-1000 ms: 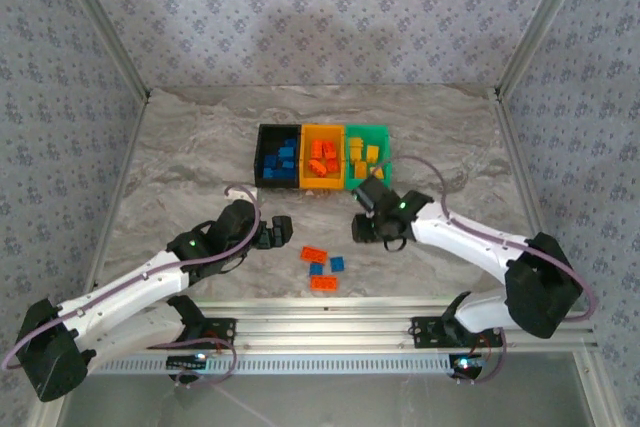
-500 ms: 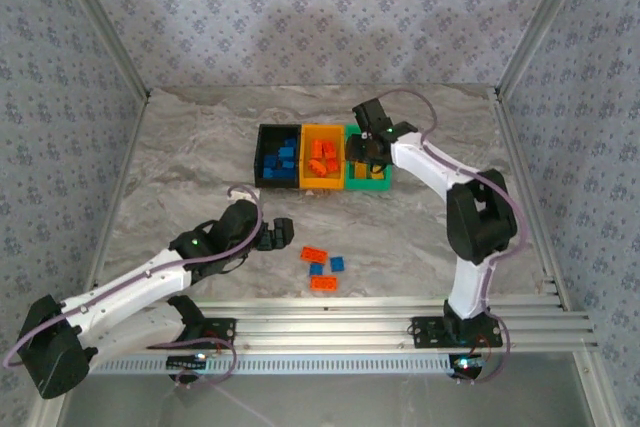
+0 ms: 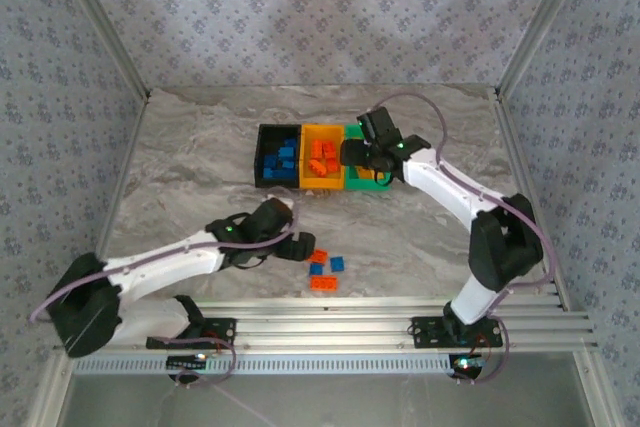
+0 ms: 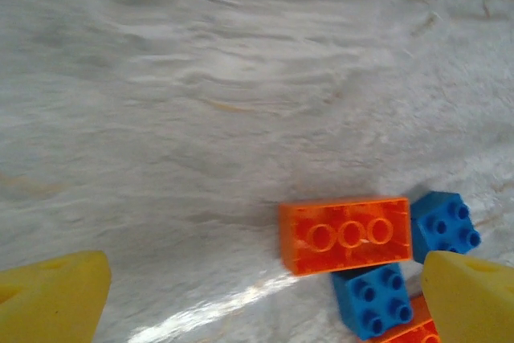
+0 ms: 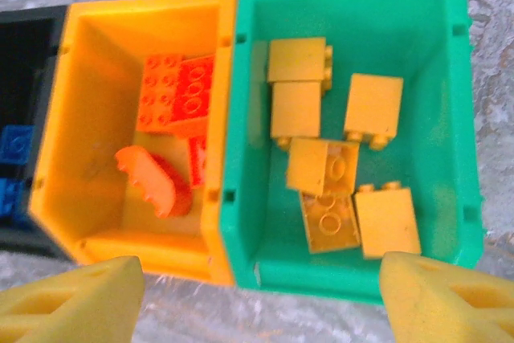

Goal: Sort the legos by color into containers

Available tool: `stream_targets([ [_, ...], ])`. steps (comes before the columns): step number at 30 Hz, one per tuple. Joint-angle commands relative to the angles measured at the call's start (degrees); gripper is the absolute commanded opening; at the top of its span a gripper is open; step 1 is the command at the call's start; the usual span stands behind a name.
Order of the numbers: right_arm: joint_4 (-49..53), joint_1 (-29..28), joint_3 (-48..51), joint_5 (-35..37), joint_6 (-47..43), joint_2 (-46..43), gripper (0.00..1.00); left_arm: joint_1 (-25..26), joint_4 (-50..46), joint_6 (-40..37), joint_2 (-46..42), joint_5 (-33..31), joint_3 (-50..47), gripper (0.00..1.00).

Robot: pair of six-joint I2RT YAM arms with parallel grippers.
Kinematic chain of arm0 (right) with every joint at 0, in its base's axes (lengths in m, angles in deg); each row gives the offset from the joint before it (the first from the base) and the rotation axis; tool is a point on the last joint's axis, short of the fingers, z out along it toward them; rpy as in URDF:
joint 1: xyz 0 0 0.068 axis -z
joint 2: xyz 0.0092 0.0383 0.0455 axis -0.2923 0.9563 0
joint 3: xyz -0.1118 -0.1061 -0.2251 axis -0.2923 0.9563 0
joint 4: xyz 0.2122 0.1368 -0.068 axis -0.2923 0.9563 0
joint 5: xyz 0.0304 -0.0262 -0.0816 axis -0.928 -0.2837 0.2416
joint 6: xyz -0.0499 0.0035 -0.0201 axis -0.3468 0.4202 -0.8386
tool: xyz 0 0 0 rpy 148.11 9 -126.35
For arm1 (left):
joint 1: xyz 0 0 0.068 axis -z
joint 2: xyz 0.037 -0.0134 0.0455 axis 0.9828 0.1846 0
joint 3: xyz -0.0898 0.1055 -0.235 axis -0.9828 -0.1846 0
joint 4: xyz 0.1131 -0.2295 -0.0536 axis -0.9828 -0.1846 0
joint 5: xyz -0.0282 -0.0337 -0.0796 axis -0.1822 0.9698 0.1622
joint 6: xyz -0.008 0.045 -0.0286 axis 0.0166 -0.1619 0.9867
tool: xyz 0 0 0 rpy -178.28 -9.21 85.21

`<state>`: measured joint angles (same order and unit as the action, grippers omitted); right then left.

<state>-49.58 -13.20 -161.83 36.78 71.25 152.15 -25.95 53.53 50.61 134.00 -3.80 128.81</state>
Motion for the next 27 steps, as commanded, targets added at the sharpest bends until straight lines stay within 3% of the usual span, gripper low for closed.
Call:
stream_targets([
  [1, -0.81, -0.21, 5.02, -0.28, 1.53, -3.29, 0.79, 3.02, 0.37, -3.35, 6.09, 2.06, 4.54, 0.96],
  [10, -1.72, 1.57, 12.28, -0.33, 2.24, -9.2, 0.8, 6.8, -2.35, -4.93, 18.17, 0.52, 9.25, 0.95],
  [18, -2.51, 2.74, 12.97, -0.94, 2.31, -11.33, 0.8, 5.94, -2.61, -4.13, 20.09, -1.32, 7.65, 0.85],
  [27, -2.76, 2.95, 13.37, -1.39, 2.59, -11.81, 0.8, 4.51, -0.72, -7.04, 23.25, -1.14, 8.87, 0.89],
])
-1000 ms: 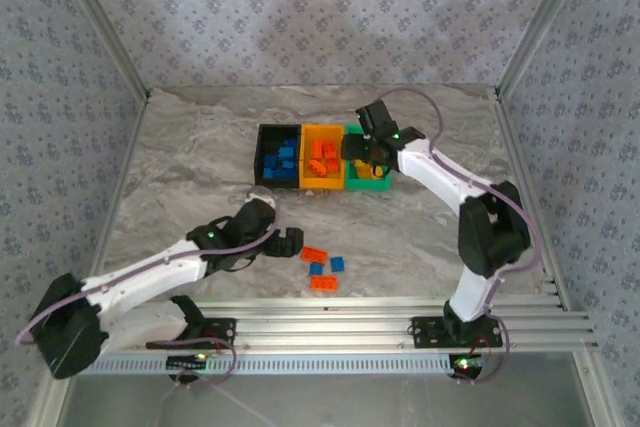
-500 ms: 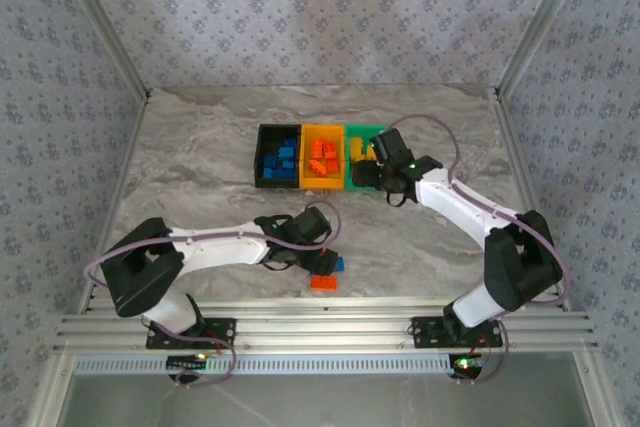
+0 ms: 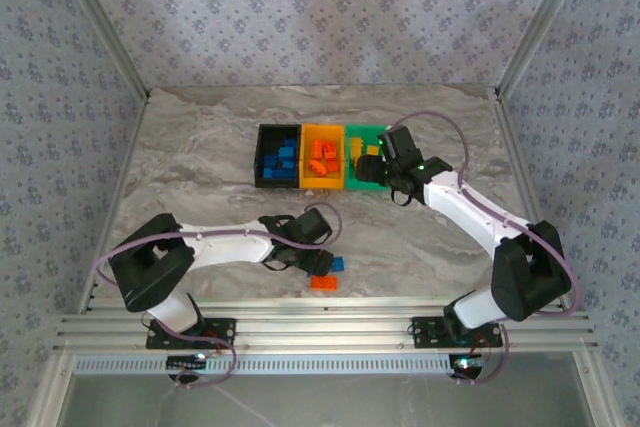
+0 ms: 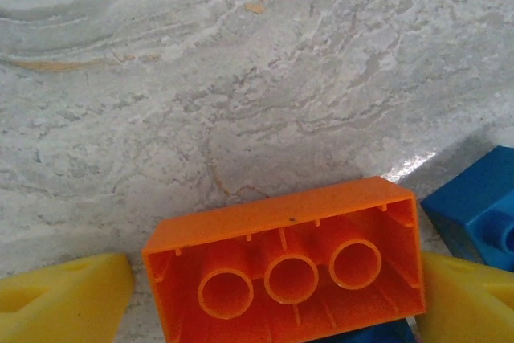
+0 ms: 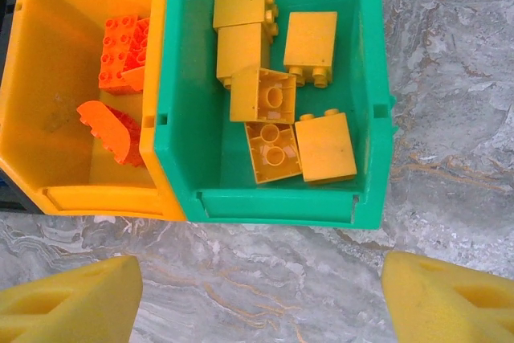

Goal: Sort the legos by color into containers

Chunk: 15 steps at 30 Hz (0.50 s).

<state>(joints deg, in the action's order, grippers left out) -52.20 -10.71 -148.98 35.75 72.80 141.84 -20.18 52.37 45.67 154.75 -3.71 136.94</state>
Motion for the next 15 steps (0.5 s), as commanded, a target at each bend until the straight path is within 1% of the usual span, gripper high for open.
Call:
stream_targets([
  [1, -0.04, 0.49, 0.67, -0.26, 1.05, -1.66, 0.8, -1.26, 0.66, -2.34, 2.69, -1.18, 0.84, 0.87],
  [6, -0.1, 0.89, 1.39, -0.37, 1.15, -2.24, 0.8, -1.26, 0.89, -2.75, 2.57, -1.03, 1.35, 0.7],
  [10, -0.09, 1.06, 1.84, -0.45, 1.24, -2.67, 0.8, -1.26, 0.03, -2.9, 1.09, -2.15, 1.52, 0.64],
  [12, -0.18, 1.02, 2.1, -0.49, 1.32, -3.08, 0.8, -1.56, -1.13, -3.24, -0.73, -3.74, 2.18, 0.63],
  [13, -0.21, 1.12, 2.28, -0.45, 1.29, -3.35, 0.8, -1.9, -1.59, -3.43, -1.75, -4.43, 2.59, 0.61],
  [15, -0.22, 1.16, 2.75, -0.45, 1.33, -4.06, 0.8, -3.36, -2.33, -4.02, -4.15, -5.15, 3.81, 0.6],
])
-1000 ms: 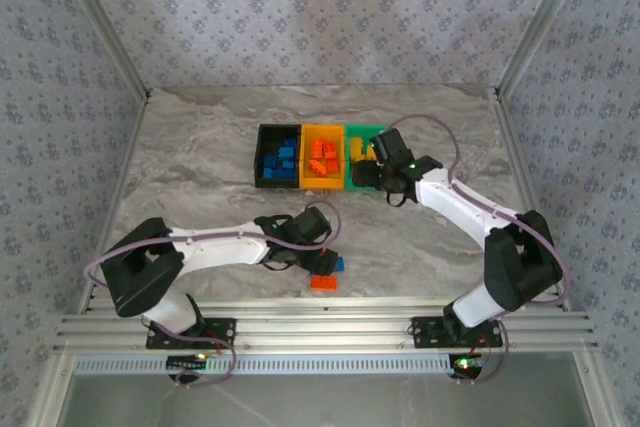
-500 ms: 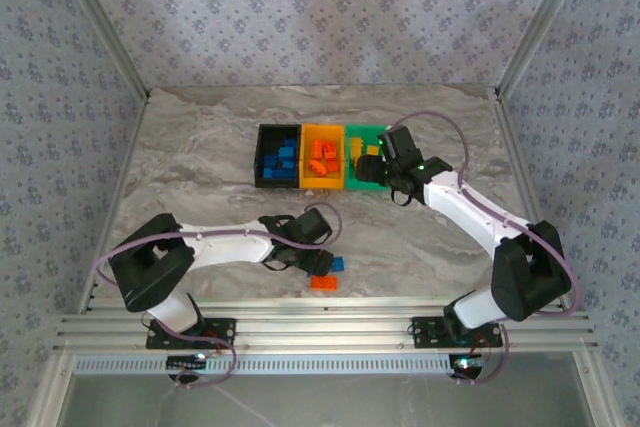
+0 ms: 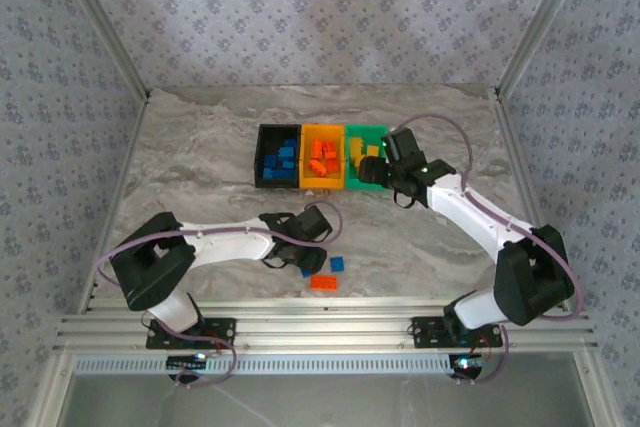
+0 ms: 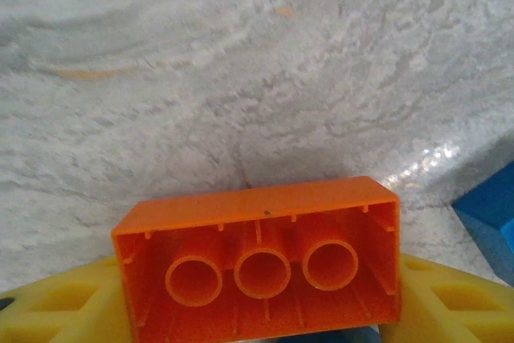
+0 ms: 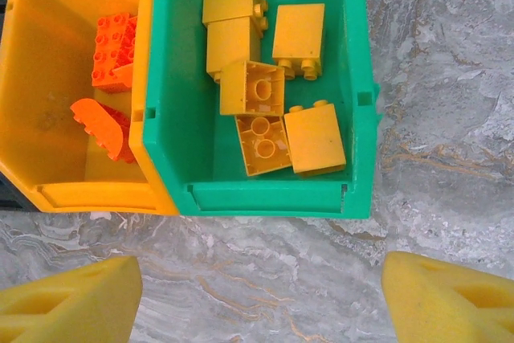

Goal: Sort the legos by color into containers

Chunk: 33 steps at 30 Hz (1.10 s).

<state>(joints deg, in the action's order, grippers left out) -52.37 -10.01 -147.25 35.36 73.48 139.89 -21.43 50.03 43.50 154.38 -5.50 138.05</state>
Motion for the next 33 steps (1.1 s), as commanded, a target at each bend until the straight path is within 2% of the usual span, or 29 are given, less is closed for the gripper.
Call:
stream_targets([
  [1, 0.01, 0.43, 1.37, -0.11, 0.74, -2.45, 0.8, -2.78, -0.19, -2.22, -4.83, -3.66, 3.3, 0.6],
  [4, -0.03, 0.58, 2.58, -0.17, 0.99, -3.81, 0.8, -5.3, -0.05, -3.89, -6.73, -4.44, 6.61, 0.6],
  [8, 0.13, 0.68, 4.26, -0.38, 1.41, -5.14, 0.8, -10.0, 1.63, -5.82, -3.73, -3.36, 14.04, 0.6],
  [16, 1.24, 0.5, 7.49, -0.75, 1.93, -7.6, 0.8, -18.21, 2.47, -7.62, 13.46, -1.93, 35.41, 0.59],
  [23, 2.17, 0.07, 9.72, -2.63, 1.78, -9.65, 0.8, -20.2, -2.64, -7.11, 27.49, 0.2, 52.91, 0.59],
  [25, 2.35, -0.12, 10.18, -3.77, 1.71, -9.67, 0.81, -20.16, -4.05, -6.75, 30.03, 0.92, 56.16, 0.63],
  [28, 2.54, -1.06, 10.81, -4.94, 1.44, -9.85, 0.81, -20.15, -5.62, -5.89, 31.78, 1.14, 59.29, 0.77],
  [33, 2.74, -3.84, 11.77, -7.36, 1.27, -9.93, 0.81, -19.29, -4.41, -4.59, 27.04, 2.5, 58.94, 0.92],
])
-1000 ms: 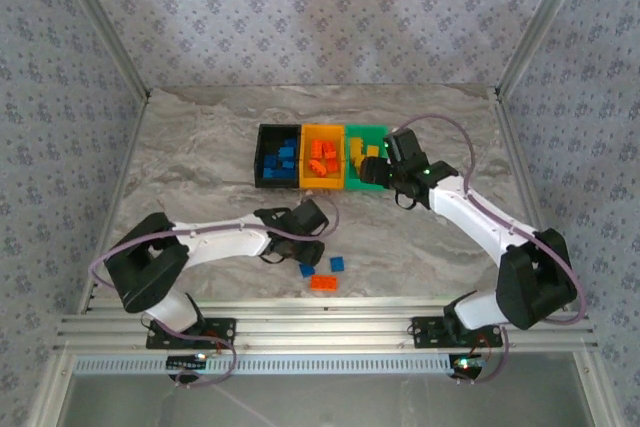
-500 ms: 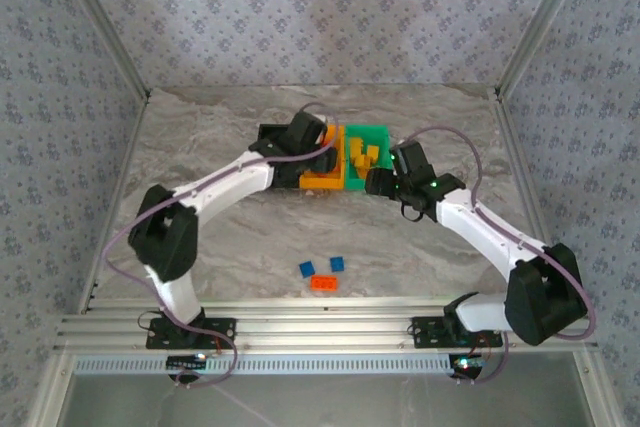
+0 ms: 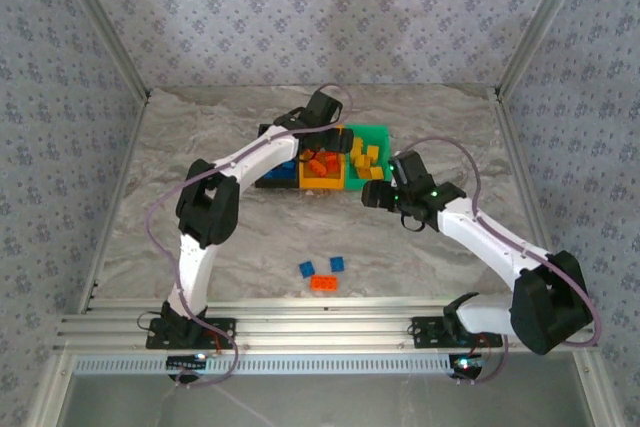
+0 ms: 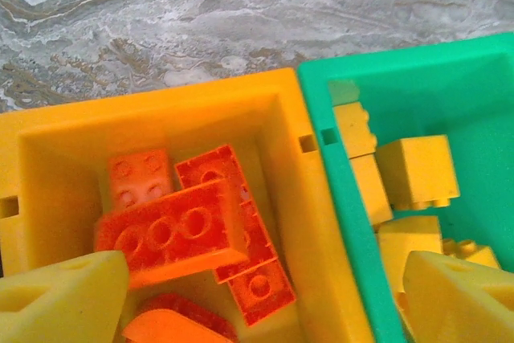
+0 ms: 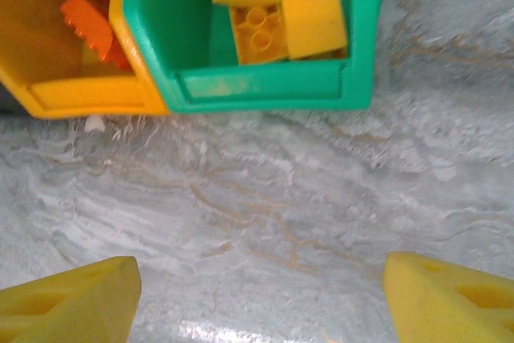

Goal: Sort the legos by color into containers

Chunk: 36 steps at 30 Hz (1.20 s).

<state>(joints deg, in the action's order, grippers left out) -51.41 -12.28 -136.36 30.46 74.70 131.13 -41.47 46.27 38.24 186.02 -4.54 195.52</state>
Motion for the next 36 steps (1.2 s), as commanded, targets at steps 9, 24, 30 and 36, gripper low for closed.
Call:
stream_targets([
  [9, 1.91, -13.31, 0.93, -6.96, -1.13, 4.09, 0.79, 5.14, 12.38, 5.17, -29.76, 4.73, -23.33, 0.99],
  [24, 5.08, -25.62, -1.71, -5.01, -1.37, 16.62, 0.69, 11.77, 5.35, 15.88, -70.05, -8.57, -67.9, 0.99],
  [30, 6.57, -27.87, -3.61, -1.46, -1.09, 20.82, 0.63, 11.73, 1.5, 19.64, -78.19, -13.45, -73.43, 0.99],
  [36, 8.05, -28.11, -3.36, 0.81, -0.13, 21.52, 0.4, 11.66, 0.38, 20.0, -79.62, -14.93, -74.24, 0.99],
])
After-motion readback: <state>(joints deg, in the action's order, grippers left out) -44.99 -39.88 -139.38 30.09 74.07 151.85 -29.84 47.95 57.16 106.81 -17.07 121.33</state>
